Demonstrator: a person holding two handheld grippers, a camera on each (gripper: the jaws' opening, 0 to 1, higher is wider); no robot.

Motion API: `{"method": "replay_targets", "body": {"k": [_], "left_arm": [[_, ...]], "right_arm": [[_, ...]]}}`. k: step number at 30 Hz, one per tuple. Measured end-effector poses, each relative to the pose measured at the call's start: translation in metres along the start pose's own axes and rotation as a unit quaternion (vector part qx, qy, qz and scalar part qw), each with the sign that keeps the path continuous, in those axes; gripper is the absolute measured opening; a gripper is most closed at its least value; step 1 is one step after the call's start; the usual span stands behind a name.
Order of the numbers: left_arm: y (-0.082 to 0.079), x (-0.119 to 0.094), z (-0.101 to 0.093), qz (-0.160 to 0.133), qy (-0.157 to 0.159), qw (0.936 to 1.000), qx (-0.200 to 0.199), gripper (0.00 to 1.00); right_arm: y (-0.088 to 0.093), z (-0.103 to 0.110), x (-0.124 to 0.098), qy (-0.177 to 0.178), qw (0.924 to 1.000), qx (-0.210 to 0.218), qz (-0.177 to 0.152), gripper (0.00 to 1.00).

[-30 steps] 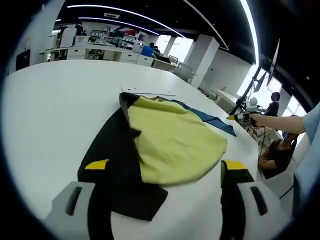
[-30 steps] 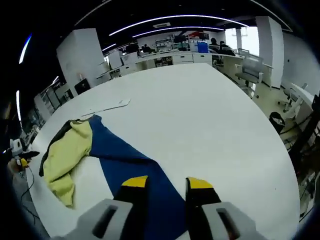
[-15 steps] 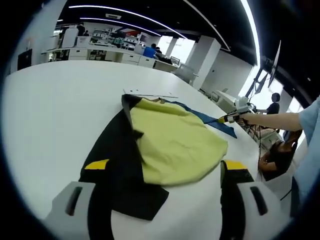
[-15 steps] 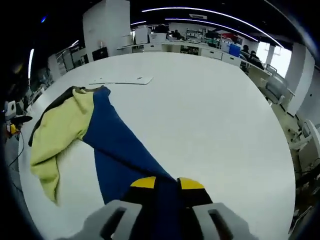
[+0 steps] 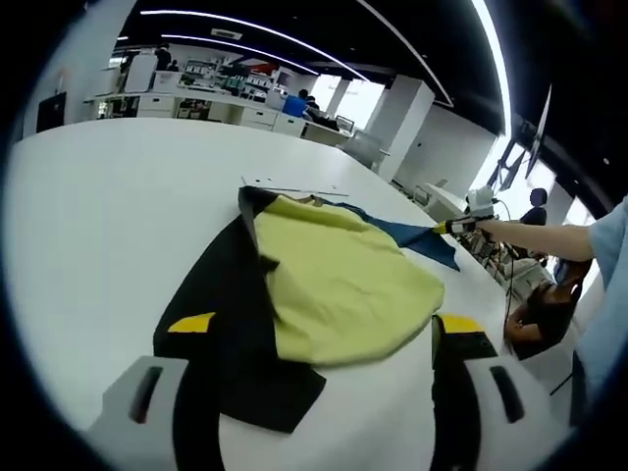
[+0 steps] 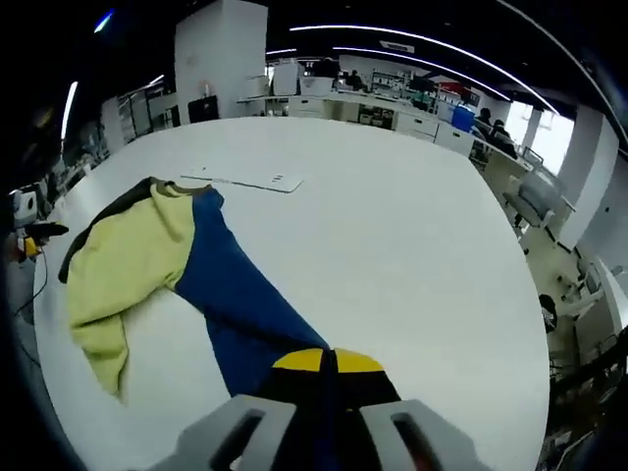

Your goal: Fold the garment on the visible template until the final outline fits inside the template.

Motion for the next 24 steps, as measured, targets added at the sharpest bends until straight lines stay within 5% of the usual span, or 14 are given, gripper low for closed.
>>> {"method": "replay_targets", "body": {"k": [10, 15, 19, 24], "left_arm": [[0.004, -0.005, -0.001, -0.008, 0.002, 1.0000, -0.003, 0.85], [0.010, -0.007, -0.001, -0.011, 0.004, 0.9999, -0.010, 0.85], [0.013, -0.006, -0.002, -0.009, 0.006, 0.9999, -0.014, 0.85], [0.013, -0.006, -0.002, -0.008, 0.007, 0.9999, -0.013, 0.85]], "right_arm": [[-0.019, 0.016, -0.035, 0.079, 0.9916, -0.090, -0.049, 0.00], [0.016, 0.056, -0.049, 0.089, 0.9893, -0.097, -0.063, 0.00], [0.057, 0.087, -0.036, 0.063, 0.9941, -0.078, -0.041, 0.00], [0.084, 0.114, -0.025, 0.050, 0.9956, -0.076, -0.025, 0.00]]}}
Point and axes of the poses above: the point that each gripper's makers call its tool centre point, and the gripper's own axes: x roughly forward along the fingers, z roughly to its left, y roughly out of its underside, the point moved 9 cm from there along -x, roughly backward along the fingers, and after that the axes turned 14 degrees about z, right-handed, at the moved point
